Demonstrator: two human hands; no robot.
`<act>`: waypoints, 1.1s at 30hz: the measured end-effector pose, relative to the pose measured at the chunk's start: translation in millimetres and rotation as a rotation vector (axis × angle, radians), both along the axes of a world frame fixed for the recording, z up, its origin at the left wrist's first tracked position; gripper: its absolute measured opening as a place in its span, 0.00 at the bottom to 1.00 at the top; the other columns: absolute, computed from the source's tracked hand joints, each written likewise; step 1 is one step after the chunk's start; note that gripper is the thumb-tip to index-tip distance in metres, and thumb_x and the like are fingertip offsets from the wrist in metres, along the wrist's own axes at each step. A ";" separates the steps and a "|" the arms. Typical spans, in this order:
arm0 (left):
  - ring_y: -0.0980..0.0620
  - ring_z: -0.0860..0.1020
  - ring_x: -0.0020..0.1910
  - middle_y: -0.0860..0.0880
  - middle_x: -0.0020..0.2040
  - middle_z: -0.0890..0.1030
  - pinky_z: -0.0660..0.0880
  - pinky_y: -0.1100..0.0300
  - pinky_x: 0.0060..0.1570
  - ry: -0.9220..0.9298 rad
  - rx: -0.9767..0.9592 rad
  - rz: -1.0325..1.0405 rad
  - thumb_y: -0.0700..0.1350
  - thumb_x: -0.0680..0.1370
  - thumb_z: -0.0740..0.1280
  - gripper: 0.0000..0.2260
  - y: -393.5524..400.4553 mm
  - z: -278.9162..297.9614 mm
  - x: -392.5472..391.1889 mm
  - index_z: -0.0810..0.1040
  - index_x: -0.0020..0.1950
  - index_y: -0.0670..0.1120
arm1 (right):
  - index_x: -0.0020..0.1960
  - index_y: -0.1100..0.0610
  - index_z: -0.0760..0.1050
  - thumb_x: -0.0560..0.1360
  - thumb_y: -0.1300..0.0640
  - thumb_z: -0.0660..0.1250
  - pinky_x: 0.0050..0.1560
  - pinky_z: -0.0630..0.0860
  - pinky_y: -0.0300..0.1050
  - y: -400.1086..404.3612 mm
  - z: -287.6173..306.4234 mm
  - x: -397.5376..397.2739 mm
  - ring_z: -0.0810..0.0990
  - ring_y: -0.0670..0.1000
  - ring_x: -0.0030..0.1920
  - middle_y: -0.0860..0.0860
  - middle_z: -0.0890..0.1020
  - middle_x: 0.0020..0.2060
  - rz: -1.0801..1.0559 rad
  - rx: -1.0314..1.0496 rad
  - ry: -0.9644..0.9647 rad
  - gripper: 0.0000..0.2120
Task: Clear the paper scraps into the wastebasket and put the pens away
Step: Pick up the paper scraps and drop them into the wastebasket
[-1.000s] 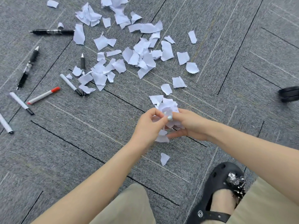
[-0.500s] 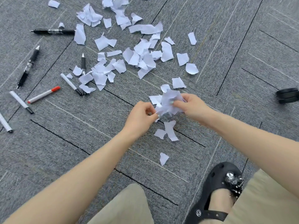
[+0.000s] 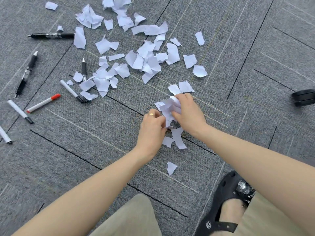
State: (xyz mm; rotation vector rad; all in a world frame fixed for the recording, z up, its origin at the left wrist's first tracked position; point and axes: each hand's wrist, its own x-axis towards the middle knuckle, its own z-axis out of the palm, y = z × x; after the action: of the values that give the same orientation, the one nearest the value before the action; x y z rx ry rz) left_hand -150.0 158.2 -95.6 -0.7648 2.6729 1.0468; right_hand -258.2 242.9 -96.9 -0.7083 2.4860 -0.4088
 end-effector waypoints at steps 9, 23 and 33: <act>0.45 0.72 0.50 0.46 0.50 0.73 0.69 0.54 0.50 -0.029 0.029 0.053 0.38 0.73 0.68 0.05 -1.6 1.2 -5.9 0.77 0.37 0.40 | 0.41 0.58 0.73 0.73 0.60 0.63 0.42 0.68 0.48 2.0 -3.7 -0.5 0.72 0.56 0.46 0.54 0.74 0.48 0.021 -0.075 0.029 0.03; 0.39 0.76 0.48 0.42 0.49 0.78 0.69 0.49 0.44 -0.140 -0.087 -0.013 0.40 0.76 0.62 0.08 -3.6 8.1 -17.0 0.68 0.54 0.42 | 0.30 0.54 0.64 0.74 0.56 0.64 0.34 0.61 0.43 -8.0 17.6 -56.6 0.63 0.49 0.30 0.50 0.68 0.29 -0.380 -0.281 -0.263 0.16; 0.45 0.73 0.38 0.54 0.34 0.70 0.65 0.57 0.36 -0.166 0.024 -0.017 0.42 0.78 0.61 0.11 -9.0 4.3 -12.6 0.72 0.36 0.48 | 0.52 0.59 0.75 0.76 0.54 0.62 0.58 0.67 0.50 -28.0 -2.2 -51.9 0.68 0.58 0.60 0.54 0.70 0.61 -0.174 0.001 0.066 0.10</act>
State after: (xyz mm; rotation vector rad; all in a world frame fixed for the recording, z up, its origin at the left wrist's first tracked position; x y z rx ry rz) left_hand -162.6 149.2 -91.3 -0.7869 2.5183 0.9650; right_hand -310.1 214.9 -99.1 -0.5138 2.6201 -0.4540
